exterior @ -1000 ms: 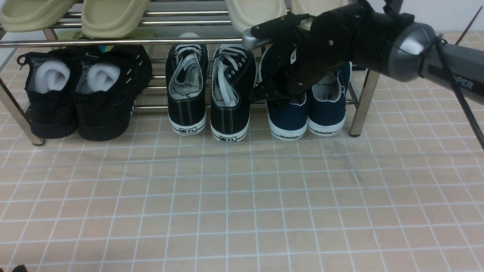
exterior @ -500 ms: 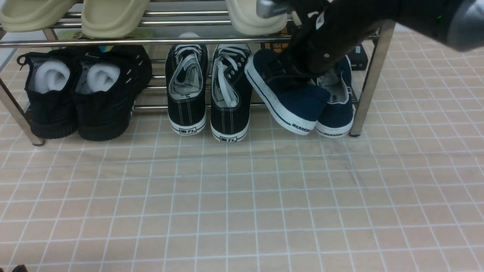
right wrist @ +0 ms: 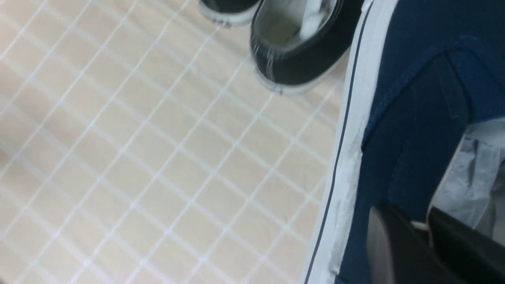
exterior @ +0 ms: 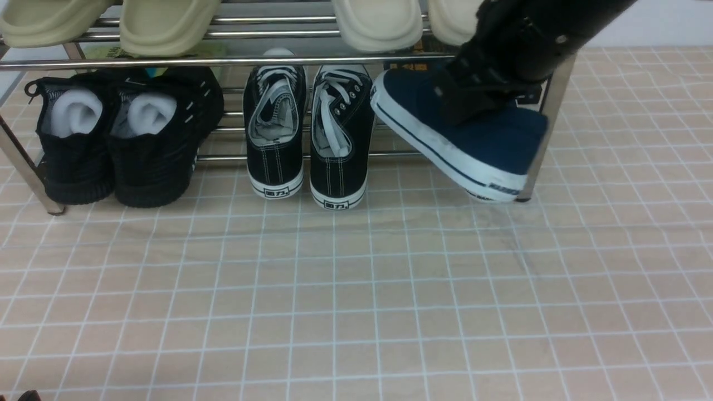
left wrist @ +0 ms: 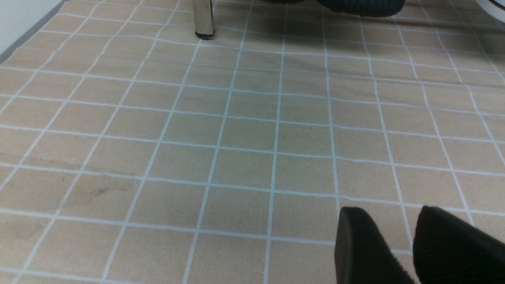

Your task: Take the shoes off the shelf from the light coffee tablecloth by hand.

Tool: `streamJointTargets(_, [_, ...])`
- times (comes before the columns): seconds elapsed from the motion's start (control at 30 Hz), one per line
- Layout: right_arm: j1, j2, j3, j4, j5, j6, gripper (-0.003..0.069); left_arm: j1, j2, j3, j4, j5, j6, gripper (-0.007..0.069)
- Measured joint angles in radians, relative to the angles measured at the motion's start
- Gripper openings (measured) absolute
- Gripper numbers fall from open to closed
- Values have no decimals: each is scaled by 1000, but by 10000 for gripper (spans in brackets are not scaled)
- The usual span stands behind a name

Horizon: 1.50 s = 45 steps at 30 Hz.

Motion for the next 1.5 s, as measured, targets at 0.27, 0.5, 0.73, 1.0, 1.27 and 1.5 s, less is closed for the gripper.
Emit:
streamJointTargets(0.27, [0, -106, 0, 3, 72, -17, 49, 0, 0, 0, 0, 0, 0, 240])
streamJointTargets(0.5, [0, -175, 49, 59, 70, -15, 49, 0, 0, 0, 0, 0, 0, 240])
streamJointTargets(0.73, [0, -270, 243, 137, 70, 12, 49, 0, 0, 0, 0, 0, 0, 240])
streamJointTargets(1.0, [74, -276, 431, 187, 70, 78, 49, 0, 0, 0, 0, 0, 0, 240])
streamJointTargets(1.27, [274, -150, 433, 15, -45, 292, 49, 0, 0, 0, 0, 0, 0, 240])
streamJointTargets(1.5, [324, -53, 433, -193, -153, 460, 49, 0, 0, 0, 0, 0, 0, 240])
